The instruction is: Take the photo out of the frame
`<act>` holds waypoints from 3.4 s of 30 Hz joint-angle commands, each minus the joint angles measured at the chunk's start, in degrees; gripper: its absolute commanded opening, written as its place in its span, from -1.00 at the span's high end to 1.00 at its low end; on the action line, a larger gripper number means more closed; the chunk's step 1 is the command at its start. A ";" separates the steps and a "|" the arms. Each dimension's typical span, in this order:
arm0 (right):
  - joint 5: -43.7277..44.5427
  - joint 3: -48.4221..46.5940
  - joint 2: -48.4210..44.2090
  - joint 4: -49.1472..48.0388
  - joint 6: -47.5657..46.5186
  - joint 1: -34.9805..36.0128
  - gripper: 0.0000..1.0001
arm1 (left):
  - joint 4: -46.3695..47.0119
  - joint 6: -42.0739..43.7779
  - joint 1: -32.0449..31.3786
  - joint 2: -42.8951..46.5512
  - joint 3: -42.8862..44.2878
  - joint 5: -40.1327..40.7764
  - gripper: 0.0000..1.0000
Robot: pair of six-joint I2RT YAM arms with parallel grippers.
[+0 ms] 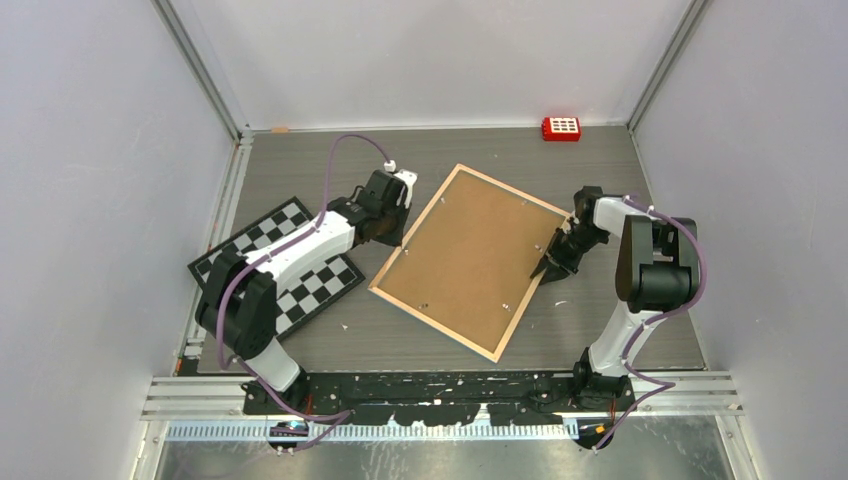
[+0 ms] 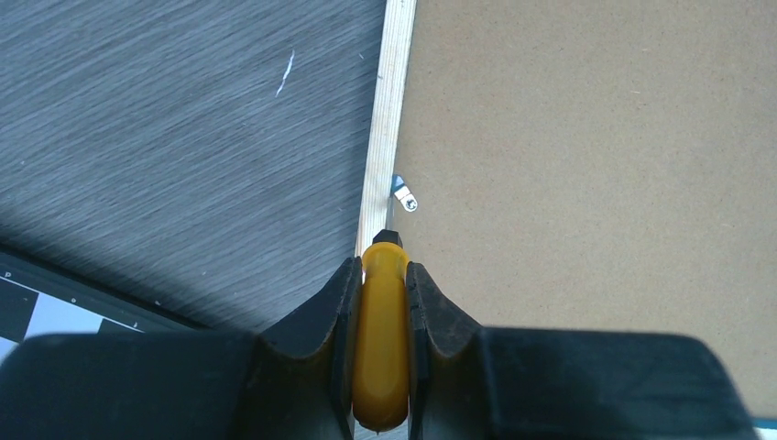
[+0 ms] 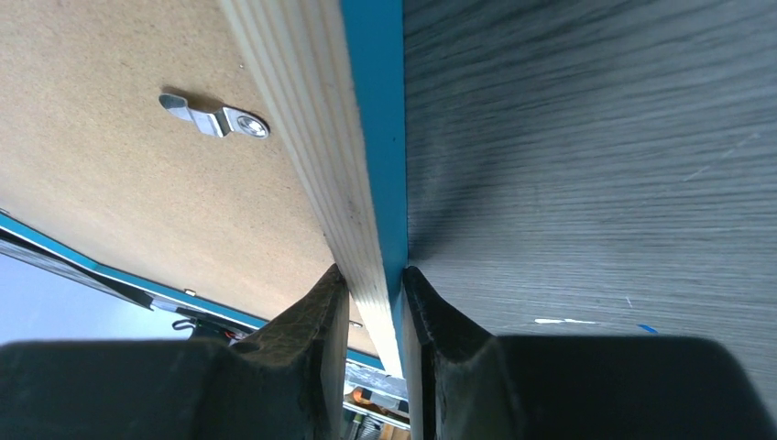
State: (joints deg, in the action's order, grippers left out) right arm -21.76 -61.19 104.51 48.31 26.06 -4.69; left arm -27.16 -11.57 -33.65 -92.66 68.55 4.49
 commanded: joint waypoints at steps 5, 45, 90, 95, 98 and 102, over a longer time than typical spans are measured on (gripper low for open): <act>5.64 0.33 1.57 -4.68 0.65 0.38 0.85 | 5.23 1.17 0.27 0.97 1.75 2.96 1.00; 5.94 0.03 1.91 -4.55 0.49 0.38 0.88 | 0.59 -0.92 -0.71 -0.30 0.62 3.44 1.00; 9.99 -1.23 2.99 -4.13 -1.69 0.38 0.99 | 0.42 6.71 -3.00 0.89 1.75 -10.36 1.00; 14.08 -3.99 4.97 -1.90 -6.82 0.38 0.99 | 0.76 8.02 -2.49 1.96 5.92 -10.97 1.00; 15.54 -6.16 6.58 -0.13 -12.24 0.38 0.99 | 0.30 8.11 -1.21 2.89 7.92 -12.16 1.00; 15.00 -9.54 8.87 1.79 -17.66 0.38 0.99 | -2.64 7.10 1.68 3.03 10.38 -15.29 1.00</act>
State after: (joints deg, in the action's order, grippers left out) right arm -19.79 -68.05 109.67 54.92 17.47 -3.53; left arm -27.70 -4.25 -34.87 -92.49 74.91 -7.01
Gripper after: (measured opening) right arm 0.272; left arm 0.197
